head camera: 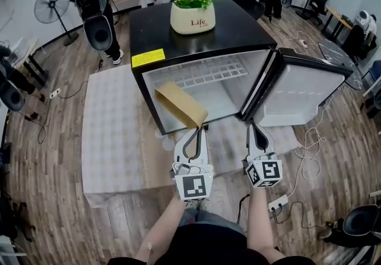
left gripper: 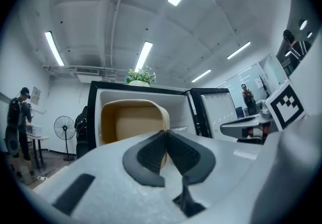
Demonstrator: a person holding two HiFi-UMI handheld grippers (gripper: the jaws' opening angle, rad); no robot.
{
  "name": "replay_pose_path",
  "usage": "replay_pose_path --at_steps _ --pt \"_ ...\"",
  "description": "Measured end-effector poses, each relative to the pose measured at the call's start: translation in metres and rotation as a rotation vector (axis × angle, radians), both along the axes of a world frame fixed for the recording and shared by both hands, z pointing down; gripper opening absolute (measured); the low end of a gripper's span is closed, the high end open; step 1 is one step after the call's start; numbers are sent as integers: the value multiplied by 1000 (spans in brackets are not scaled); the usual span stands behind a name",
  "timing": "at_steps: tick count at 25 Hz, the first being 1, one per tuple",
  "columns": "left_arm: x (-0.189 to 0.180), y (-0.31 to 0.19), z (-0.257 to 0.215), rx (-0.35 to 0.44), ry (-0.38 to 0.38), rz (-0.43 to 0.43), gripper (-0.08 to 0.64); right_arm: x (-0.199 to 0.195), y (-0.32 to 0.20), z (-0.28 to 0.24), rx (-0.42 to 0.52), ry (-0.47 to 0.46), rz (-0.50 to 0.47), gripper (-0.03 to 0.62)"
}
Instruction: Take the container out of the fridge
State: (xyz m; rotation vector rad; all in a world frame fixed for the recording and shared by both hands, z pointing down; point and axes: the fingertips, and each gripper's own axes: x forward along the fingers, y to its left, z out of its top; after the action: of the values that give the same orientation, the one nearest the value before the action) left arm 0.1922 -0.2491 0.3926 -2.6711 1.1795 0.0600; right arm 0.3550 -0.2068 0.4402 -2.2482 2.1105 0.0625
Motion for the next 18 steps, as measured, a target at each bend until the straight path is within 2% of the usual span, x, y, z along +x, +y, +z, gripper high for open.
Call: replay_pose_path --at_steps 4,12,18 --pt "-9 -2 8 -33 71 -15 15 6 3 -3 28 1 8 8" --pt "2 9 4 27 38 12 14 17 6 -10 53 0 23 8" --pt "7 11 4 26 35 29 14 19 8 -8 47 3 26 6"
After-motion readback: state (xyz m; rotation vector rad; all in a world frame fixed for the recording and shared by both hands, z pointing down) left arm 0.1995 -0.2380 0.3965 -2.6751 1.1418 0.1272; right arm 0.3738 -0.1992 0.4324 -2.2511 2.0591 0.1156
